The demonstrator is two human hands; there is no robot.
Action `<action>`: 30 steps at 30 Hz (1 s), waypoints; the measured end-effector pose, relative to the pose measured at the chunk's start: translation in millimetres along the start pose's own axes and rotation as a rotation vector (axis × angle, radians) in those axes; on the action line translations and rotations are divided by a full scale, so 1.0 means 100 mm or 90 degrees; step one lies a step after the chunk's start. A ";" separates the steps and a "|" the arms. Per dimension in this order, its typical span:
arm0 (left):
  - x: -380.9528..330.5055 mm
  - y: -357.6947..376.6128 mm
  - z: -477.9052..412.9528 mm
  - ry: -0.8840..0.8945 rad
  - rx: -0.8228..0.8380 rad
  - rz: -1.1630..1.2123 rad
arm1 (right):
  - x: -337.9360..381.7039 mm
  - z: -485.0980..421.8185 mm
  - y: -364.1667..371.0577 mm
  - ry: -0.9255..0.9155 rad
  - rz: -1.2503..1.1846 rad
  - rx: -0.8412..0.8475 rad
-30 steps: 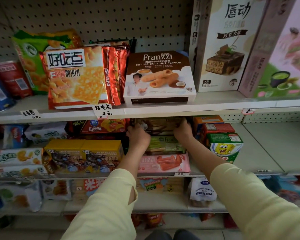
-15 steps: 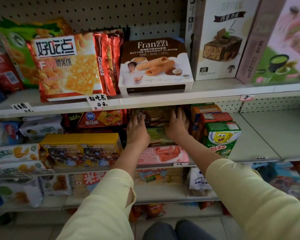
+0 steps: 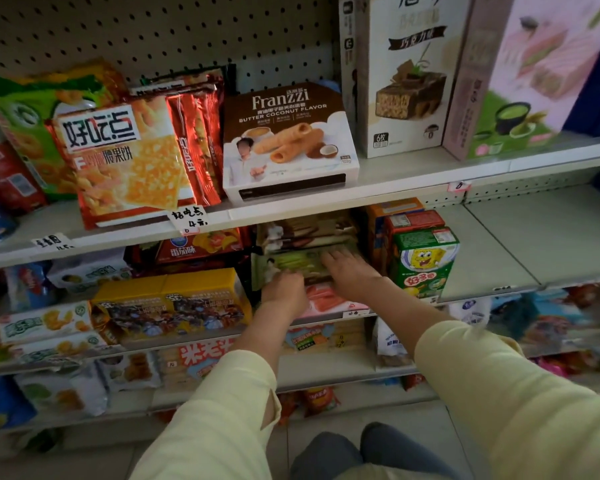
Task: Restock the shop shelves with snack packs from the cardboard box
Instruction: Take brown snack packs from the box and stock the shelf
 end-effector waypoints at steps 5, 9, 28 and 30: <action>0.05 0.11 0.00 0.029 -0.015 0.016 | -0.03 -0.06 0.09 0.033 0.026 -0.010; 0.08 0.11 0.04 0.059 0.021 0.026 | -0.08 -0.09 0.10 0.062 0.048 0.021; 0.10 -0.19 -0.51 0.028 -0.225 -0.028 | -0.24 -0.56 -0.18 0.011 0.026 -0.139; 0.12 -0.20 -0.64 0.030 -0.249 -0.059 | -0.28 -0.66 -0.16 0.013 0.025 -0.119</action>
Point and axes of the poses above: each hand's wrist, its own z-axis away from the middle knuckle, its own y-axis out of the palm, x = y × z, the point moved 3 cm from there along -z, towards the middle knuckle, and after that the axes turned 3 degrees about -x, right-handed, at the moved point
